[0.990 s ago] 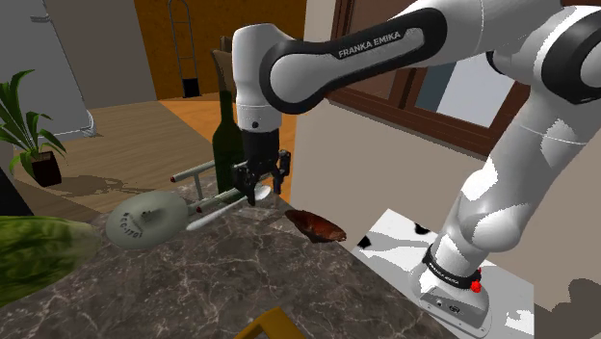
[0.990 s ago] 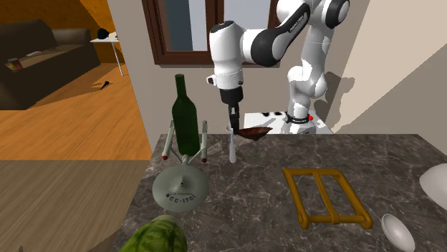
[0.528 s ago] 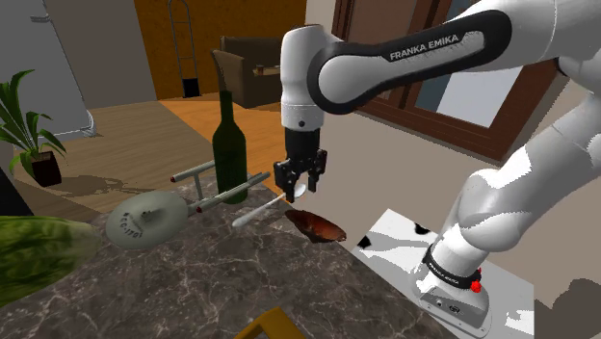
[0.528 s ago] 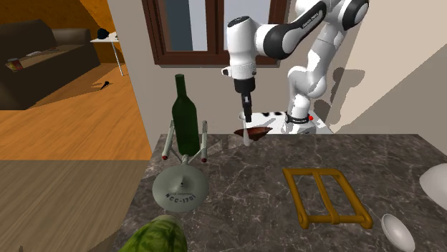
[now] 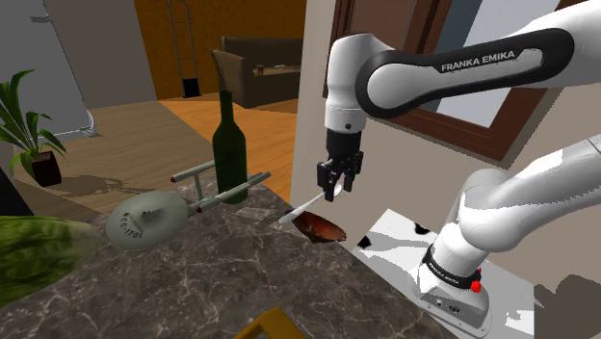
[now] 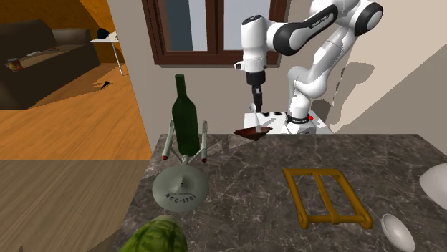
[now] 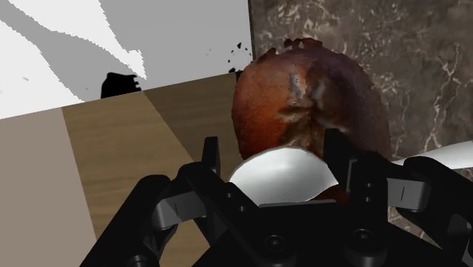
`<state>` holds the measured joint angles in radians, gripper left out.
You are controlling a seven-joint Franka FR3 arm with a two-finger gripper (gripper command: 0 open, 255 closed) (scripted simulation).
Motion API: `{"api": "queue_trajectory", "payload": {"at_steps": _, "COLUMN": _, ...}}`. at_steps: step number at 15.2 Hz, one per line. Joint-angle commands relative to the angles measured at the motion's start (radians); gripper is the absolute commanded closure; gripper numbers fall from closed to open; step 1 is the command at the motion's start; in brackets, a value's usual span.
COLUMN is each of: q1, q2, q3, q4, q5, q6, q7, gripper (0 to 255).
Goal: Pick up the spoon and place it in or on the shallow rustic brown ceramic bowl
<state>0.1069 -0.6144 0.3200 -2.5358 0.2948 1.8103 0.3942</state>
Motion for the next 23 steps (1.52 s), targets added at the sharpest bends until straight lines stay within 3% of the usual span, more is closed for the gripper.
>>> {"api": "queue_trajectory", "payload": {"at_steps": 1, "q1": 0.003, "q2": -0.008, "q3": 0.001, "q4": -0.028, "q5": 0.005, "q6": 0.019, "q7": -0.006, "gripper": 255}}
{"api": "queue_trajectory", "payload": {"at_steps": 13, "q1": 0.008, "q2": 0.059, "q3": 0.036, "q4": -0.145, "q5": 0.033, "q6": 0.203, "q7": -0.023, "gripper": 255}}
{"api": "queue_trajectory", "payload": {"at_steps": 21, "q1": 0.008, "q2": 0.059, "q3": 0.036, "q4": -0.145, "q5": 0.033, "q6": 0.203, "q7": -0.023, "gripper": 255}}
{"api": "queue_trajectory", "payload": {"at_steps": 22, "q1": 0.007, "q2": 0.061, "q3": 0.037, "q4": -0.144, "q5": 0.033, "q6": 0.204, "q7": -0.023, "gripper": 0}}
{"api": "queue_trajectory", "payload": {"at_steps": 23, "q1": 0.008, "q2": 0.06, "q3": 0.036, "q4": -0.145, "q5": 0.033, "q6": 0.204, "q7": -0.023, "gripper": 0}}
